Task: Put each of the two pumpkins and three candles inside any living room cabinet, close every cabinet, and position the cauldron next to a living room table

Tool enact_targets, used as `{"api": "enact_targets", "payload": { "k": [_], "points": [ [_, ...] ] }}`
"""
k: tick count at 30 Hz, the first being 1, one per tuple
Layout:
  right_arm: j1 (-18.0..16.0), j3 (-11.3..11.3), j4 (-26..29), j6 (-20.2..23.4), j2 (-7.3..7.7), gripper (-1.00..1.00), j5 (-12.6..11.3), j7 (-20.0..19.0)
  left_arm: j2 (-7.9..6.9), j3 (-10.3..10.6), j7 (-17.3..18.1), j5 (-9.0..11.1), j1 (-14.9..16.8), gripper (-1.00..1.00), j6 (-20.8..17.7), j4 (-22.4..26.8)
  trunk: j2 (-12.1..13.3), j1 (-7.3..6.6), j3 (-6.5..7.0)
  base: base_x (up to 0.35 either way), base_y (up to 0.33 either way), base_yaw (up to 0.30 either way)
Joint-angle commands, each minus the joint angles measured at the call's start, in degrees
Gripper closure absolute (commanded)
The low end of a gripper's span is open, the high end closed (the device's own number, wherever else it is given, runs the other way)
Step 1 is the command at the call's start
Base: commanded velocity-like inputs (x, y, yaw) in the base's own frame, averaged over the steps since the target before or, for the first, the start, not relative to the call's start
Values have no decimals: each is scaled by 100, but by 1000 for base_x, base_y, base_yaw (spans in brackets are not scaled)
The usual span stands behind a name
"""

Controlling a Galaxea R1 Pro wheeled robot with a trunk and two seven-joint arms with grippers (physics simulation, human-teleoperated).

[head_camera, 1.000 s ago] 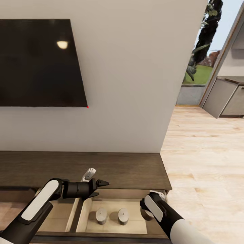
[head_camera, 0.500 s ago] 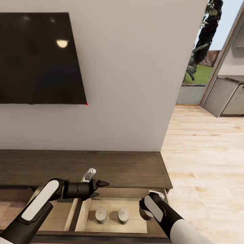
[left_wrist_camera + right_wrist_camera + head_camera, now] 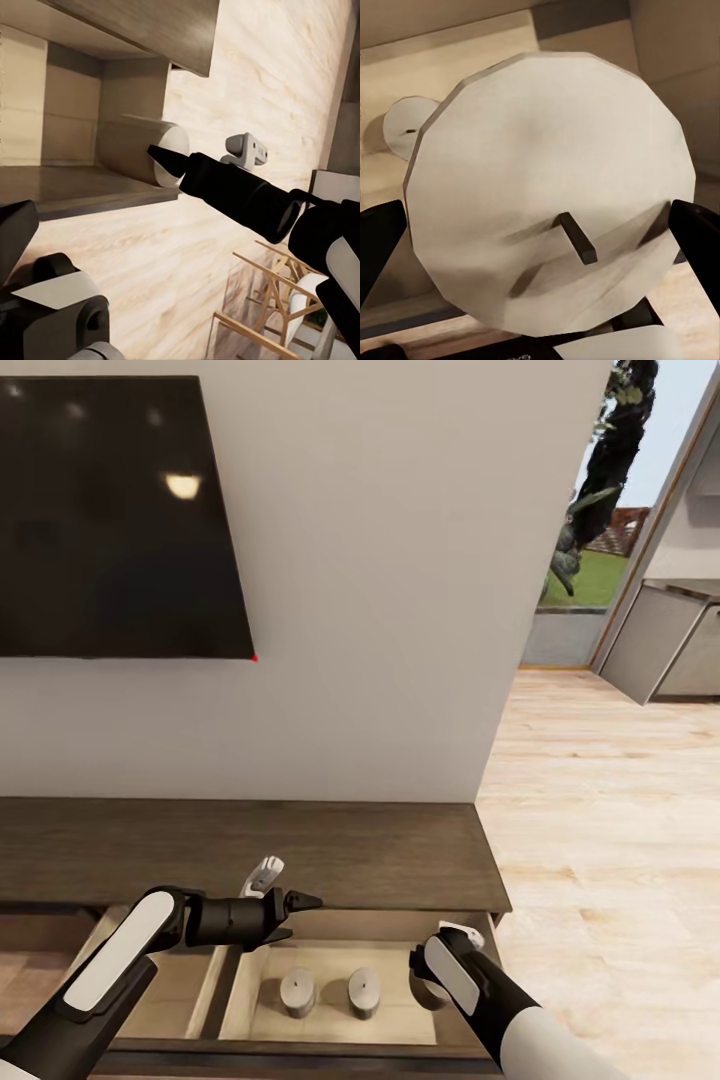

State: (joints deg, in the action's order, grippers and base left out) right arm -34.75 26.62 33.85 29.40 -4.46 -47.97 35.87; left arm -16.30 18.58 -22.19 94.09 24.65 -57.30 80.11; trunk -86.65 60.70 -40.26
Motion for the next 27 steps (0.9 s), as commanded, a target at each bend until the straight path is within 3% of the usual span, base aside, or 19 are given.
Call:
{"api": "enact_targets", "payload": {
  "k": [1, 27],
  "points": [
    [-5, 28, 8, 13, -1, 100, -36, 43, -5, 6, -57, 60, 5, -100, 3, 5, -45, 22, -24, 0, 0, 0],
    [-5, 30, 8, 5, -11, 100, -37, 43, 3, 10, -57, 61, 5, -100, 5, 5, -1087, 593, -490, 0, 0, 0]
  ]
}}
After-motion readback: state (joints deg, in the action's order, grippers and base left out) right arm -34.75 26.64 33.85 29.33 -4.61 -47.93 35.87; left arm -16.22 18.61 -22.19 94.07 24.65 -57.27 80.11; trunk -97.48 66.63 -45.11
